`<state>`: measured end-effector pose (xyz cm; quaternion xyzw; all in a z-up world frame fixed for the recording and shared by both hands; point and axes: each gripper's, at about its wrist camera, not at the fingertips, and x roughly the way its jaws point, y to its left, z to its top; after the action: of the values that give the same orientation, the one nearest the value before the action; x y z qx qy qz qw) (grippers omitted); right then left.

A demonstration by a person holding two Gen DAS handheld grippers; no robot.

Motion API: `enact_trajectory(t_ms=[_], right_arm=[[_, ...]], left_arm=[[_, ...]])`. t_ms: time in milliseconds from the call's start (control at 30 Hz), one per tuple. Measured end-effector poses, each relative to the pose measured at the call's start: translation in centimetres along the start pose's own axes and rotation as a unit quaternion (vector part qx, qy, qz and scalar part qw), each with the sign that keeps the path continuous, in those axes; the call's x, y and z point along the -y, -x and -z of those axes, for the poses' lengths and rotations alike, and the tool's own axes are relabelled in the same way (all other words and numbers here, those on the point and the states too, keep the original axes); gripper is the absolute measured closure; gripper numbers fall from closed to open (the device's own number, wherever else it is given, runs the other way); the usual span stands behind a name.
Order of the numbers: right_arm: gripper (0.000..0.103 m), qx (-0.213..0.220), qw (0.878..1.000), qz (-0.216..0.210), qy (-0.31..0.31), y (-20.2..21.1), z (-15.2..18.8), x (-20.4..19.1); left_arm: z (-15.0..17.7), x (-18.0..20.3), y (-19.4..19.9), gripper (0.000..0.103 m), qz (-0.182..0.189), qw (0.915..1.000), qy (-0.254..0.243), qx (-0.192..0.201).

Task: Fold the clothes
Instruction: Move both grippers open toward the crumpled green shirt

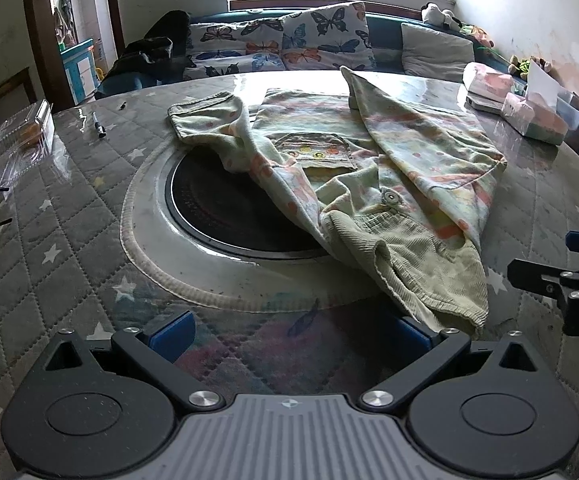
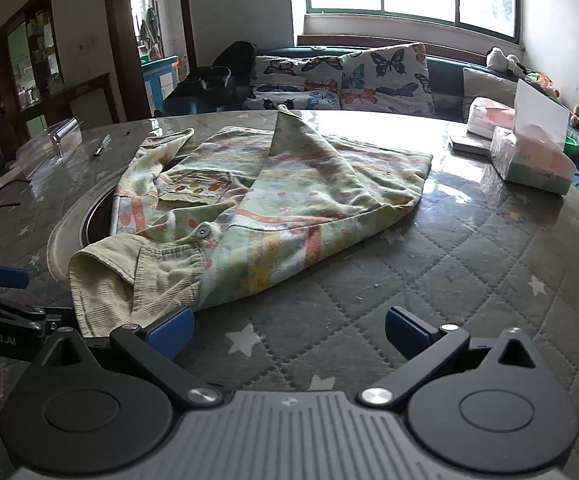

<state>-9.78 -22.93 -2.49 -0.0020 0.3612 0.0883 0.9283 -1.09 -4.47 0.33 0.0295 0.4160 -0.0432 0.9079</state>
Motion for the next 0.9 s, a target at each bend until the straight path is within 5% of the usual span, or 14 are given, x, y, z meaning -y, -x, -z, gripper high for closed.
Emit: enact_trajectory(t_ms=[900], right_arm=[[0.004, -0.005, 1.0, -0.015, 0.013, -1.5, -0.8, -1.2]], left_arm=[[-0.7, -0.2, 0.0, 0.0, -0.005, 1.0, -0.002, 0.0]])
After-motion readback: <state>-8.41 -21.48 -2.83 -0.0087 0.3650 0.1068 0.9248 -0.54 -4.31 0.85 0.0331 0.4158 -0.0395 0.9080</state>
